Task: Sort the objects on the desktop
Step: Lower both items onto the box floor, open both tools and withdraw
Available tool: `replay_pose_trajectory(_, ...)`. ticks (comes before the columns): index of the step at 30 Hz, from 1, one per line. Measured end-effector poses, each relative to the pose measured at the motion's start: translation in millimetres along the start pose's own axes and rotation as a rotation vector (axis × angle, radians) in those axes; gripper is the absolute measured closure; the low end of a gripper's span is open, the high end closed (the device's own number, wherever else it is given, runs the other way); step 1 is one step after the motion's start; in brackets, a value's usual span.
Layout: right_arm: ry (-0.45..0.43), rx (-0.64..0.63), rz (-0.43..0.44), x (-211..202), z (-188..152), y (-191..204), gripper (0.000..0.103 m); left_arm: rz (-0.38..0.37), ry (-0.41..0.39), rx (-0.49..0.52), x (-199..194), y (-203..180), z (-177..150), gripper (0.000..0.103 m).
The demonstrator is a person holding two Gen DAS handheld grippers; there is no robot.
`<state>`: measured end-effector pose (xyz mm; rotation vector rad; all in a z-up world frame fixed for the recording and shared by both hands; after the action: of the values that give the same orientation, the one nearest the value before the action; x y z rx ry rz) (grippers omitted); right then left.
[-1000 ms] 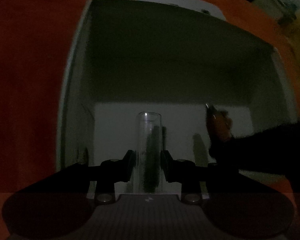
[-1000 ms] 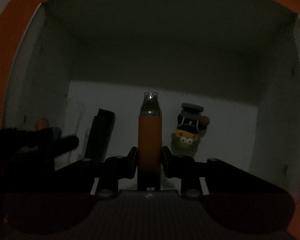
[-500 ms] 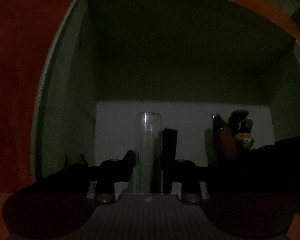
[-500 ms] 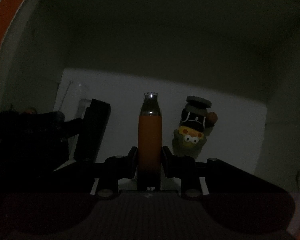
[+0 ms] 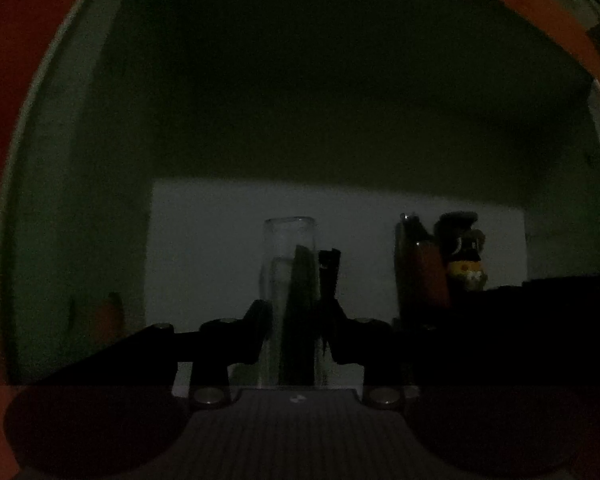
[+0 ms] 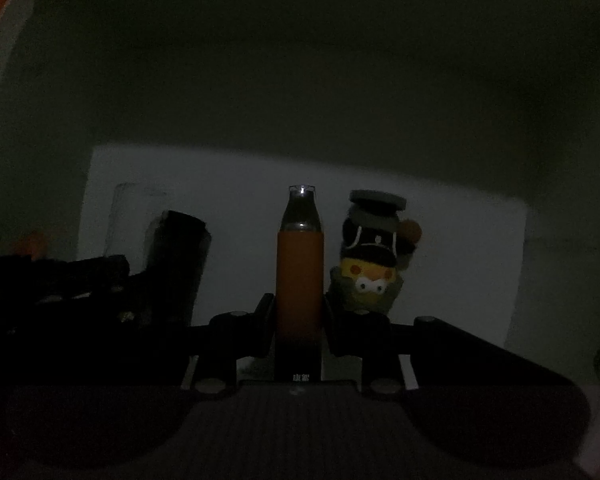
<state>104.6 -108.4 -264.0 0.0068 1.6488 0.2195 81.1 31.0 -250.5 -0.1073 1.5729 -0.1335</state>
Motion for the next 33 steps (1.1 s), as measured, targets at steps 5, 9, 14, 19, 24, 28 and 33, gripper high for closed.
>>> replay_pose_trajectory(5,0.005,-0.001,-0.001,1.5,-1.6,-0.9,0.075,0.01,-0.012,-0.011,-2.3,7.0,-2.3,0.074)
replay_pose_trajectory(9,0.011,-0.003,-0.006,1.1,-0.5,-0.7,0.075,0.023,-0.024,-0.021,1.4,10.7,-2.6,0.07)
replay_pose_trajectory(14,0.015,0.013,0.001,0.2,-1.3,-2.5,0.073,0.035,-0.022,-0.041,7.4,7.7,1.3,0.066)
replay_pose_trajectory(19,0.014,0.027,0.014,-7.0,-3.1,-6.0,0.065,0.032,-0.026,-0.058,6.4,9.7,2.1,0.05)
replay_pose_trajectory(24,0.014,0.054,0.016,-12.5,-3.7,-4.7,0.061,0.025,-0.055,-0.034,1.8,5.2,0.6,0.042)
replay_pose_trajectory(28,-0.002,0.081,0.026,-25.5,-6.5,-12.7,0.059,-0.001,-0.088,-0.01,-1.5,0.5,-1.4,0.029)
replay_pose_trajectory(33,-0.041,0.103,0.046,-53.4,-11.1,-28.0,0.054,-0.013,-0.113,0.001,-17.4,-10.7,-3.6,0.015)
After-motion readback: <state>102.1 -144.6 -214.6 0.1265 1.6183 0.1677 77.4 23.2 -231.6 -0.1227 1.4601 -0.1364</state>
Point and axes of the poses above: each gripper's, at about its wrist camera, not at the fingertips, and x roughly the way its jaws point, y to its left, z to its top, the point moved 5 cm from there along x, roughly the way its jaws point, and after that the axes turned 7 degrees about y, right-handed, at the moved point
